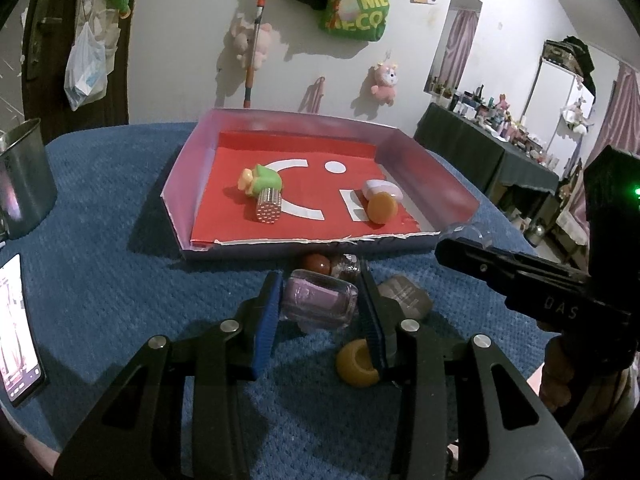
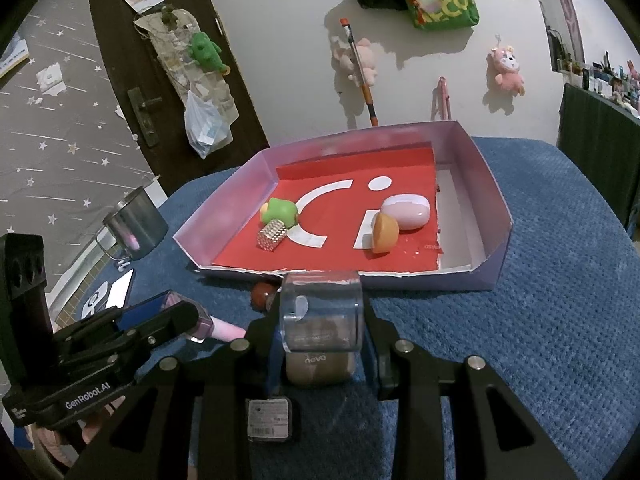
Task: Organize rigid objects
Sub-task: 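Carry the clear cup with the right tool while the left carries the nail polish into the box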
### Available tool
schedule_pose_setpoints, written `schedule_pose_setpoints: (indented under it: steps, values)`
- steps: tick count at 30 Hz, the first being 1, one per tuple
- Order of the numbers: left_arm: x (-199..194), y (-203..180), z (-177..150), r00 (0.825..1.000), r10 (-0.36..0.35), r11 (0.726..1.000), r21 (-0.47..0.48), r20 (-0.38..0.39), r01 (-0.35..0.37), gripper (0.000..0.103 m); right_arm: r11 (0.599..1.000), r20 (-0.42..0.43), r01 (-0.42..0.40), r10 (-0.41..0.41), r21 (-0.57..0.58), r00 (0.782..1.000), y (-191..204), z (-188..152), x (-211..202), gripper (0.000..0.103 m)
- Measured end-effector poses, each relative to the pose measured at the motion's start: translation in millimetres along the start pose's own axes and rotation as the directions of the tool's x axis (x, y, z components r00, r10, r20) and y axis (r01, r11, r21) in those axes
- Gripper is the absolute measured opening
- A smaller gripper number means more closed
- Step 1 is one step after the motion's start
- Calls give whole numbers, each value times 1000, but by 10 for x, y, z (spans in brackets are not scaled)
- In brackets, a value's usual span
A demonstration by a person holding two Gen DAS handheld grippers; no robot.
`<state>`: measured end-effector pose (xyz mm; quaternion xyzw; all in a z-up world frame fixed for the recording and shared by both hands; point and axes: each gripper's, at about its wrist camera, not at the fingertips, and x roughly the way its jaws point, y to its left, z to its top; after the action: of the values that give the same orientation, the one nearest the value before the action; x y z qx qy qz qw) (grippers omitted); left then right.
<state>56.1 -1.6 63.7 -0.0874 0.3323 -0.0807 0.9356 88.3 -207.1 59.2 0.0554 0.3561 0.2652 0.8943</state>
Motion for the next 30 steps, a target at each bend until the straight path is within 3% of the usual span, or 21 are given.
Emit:
schedule_pose_setpoints:
  steps: [30]
  values:
    - [-52,-86,280,998,-6,997,73,63,2,36,1000,18,-21,21,-10,1000,24,172,-9,35]
